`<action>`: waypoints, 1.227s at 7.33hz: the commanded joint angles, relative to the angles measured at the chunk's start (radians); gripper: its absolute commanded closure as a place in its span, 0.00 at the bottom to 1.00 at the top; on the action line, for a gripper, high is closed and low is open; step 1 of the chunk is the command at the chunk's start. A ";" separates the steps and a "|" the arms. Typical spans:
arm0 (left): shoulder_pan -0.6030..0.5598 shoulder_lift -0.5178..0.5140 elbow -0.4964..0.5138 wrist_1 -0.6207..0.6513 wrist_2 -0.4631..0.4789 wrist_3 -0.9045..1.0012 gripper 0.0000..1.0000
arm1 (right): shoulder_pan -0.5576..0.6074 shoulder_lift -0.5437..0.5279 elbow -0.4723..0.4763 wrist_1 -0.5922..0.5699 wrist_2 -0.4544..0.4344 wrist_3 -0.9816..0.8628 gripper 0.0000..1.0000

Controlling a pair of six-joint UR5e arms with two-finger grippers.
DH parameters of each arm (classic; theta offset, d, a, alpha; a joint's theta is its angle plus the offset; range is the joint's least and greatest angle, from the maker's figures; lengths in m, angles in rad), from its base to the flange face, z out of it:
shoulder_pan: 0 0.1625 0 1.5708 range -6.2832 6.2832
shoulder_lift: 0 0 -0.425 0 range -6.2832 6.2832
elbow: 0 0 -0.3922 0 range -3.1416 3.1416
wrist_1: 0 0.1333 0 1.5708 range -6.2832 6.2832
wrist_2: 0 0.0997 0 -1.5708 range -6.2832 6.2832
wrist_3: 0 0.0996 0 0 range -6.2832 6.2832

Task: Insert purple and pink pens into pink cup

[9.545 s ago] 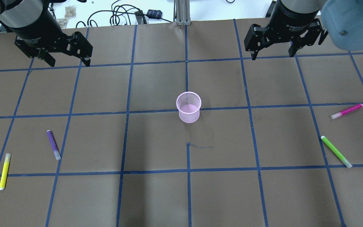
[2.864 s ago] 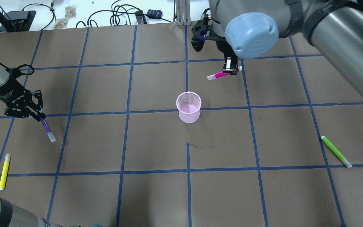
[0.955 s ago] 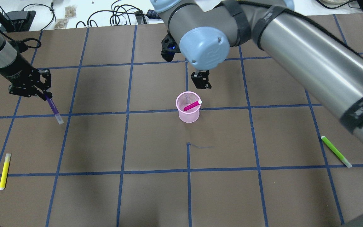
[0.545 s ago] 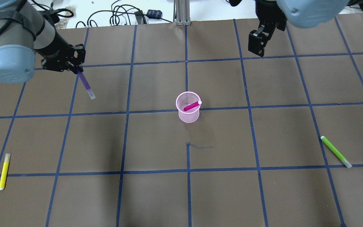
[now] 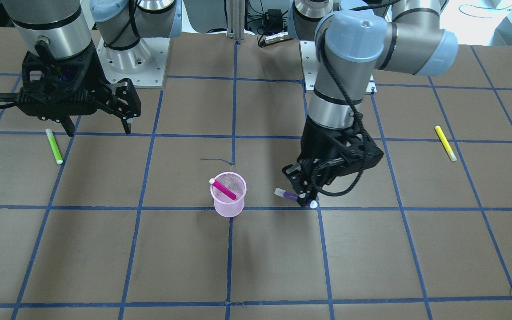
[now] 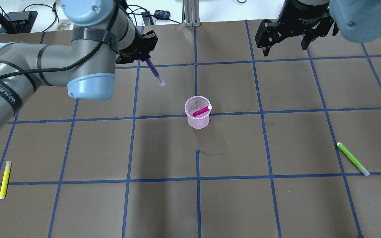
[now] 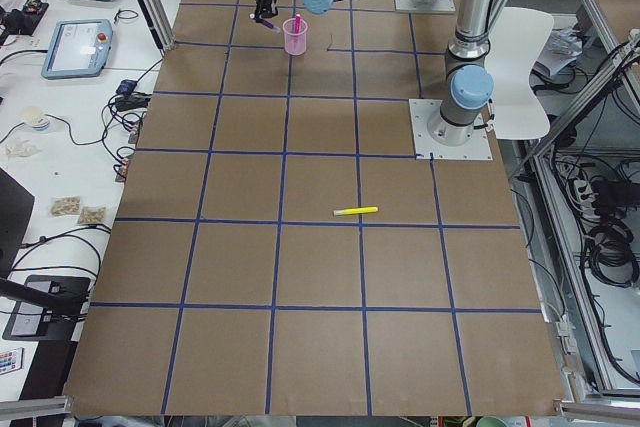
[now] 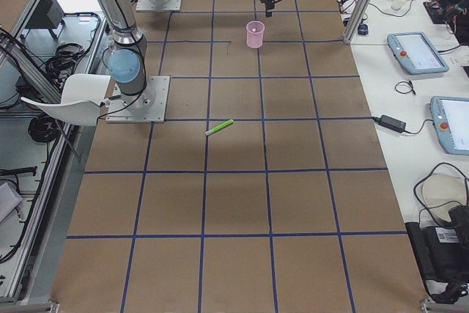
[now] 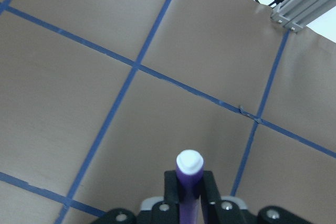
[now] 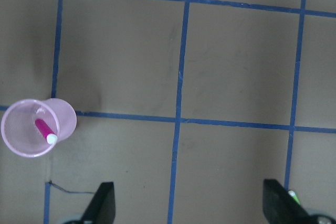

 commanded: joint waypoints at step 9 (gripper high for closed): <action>-0.194 -0.051 -0.131 0.229 0.191 -0.209 1.00 | -0.025 -0.072 0.078 -0.069 0.008 0.091 0.00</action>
